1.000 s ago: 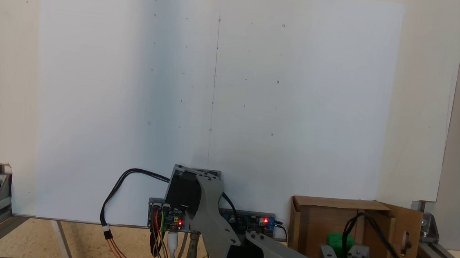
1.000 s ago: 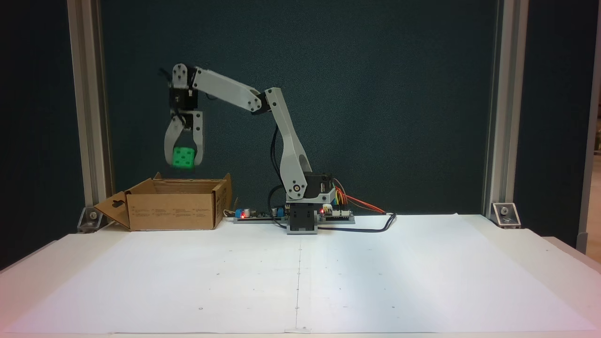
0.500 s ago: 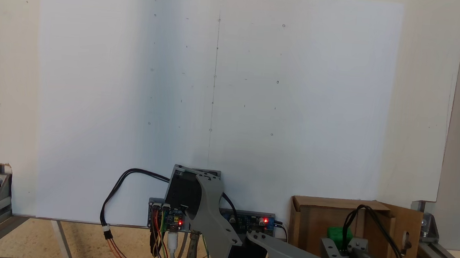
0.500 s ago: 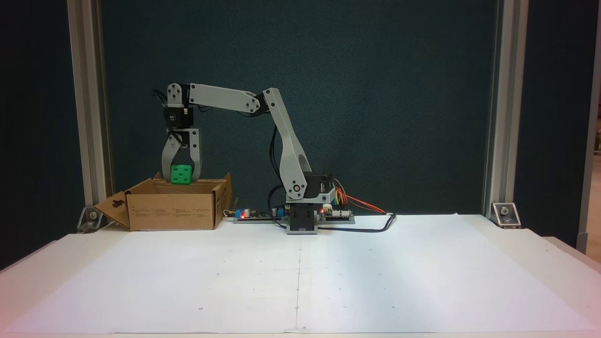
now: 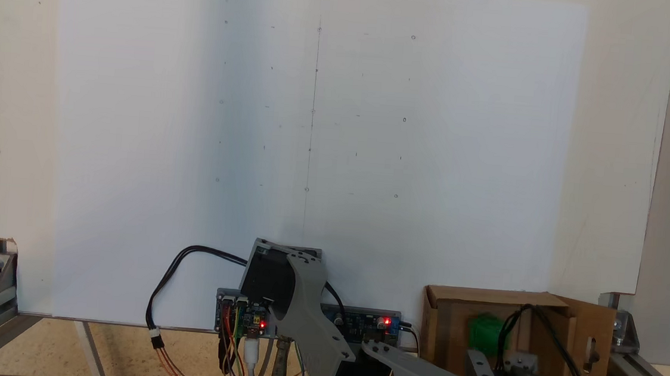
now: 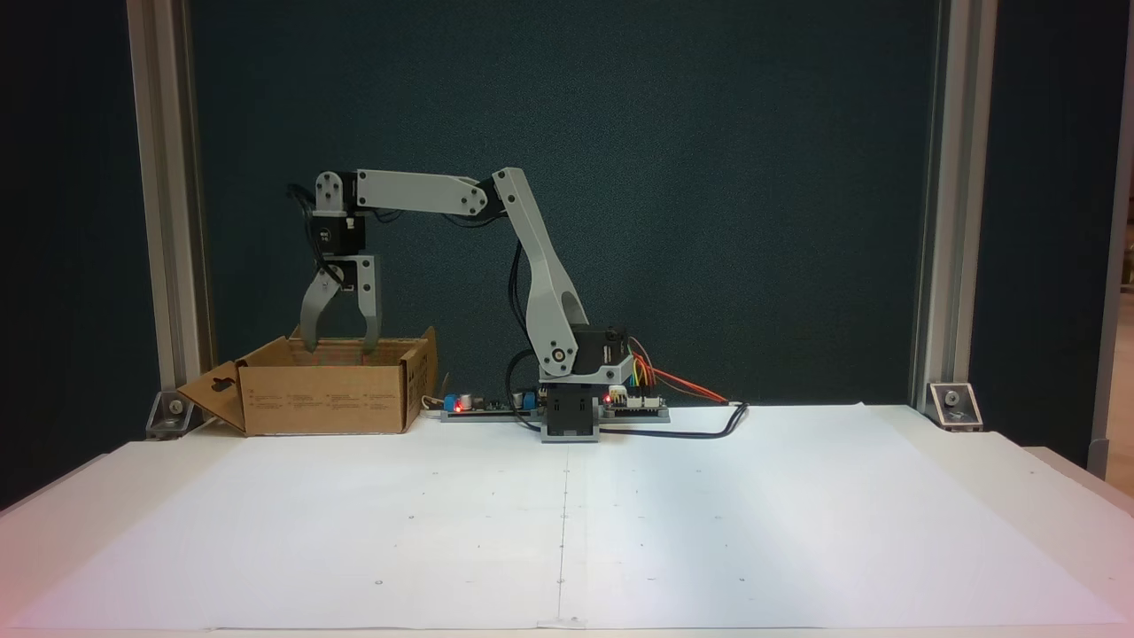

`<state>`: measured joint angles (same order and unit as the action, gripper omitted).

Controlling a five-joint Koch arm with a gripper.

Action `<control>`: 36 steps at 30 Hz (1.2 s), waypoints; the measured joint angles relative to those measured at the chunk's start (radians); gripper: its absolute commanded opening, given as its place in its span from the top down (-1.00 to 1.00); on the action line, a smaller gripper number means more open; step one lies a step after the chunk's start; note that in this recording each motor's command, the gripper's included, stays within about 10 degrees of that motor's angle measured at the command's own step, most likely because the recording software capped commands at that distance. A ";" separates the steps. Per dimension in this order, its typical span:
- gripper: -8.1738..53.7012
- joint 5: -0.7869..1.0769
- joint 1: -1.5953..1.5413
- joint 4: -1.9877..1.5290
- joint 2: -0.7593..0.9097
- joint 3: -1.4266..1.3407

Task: Grasp a green dice and put it in the bin.

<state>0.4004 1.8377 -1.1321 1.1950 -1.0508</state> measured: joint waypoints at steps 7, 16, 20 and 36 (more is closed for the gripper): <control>-0.53 -0.002 0.002 -0.011 0.015 0.000; -0.62 -0.291 -0.413 -0.069 0.339 0.000; -0.70 -0.437 -0.698 -0.075 0.394 0.000; -0.70 -0.514 -1.720 0.080 0.425 -0.040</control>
<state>-0.1135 0.1181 -1.0523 1.6199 -1.0907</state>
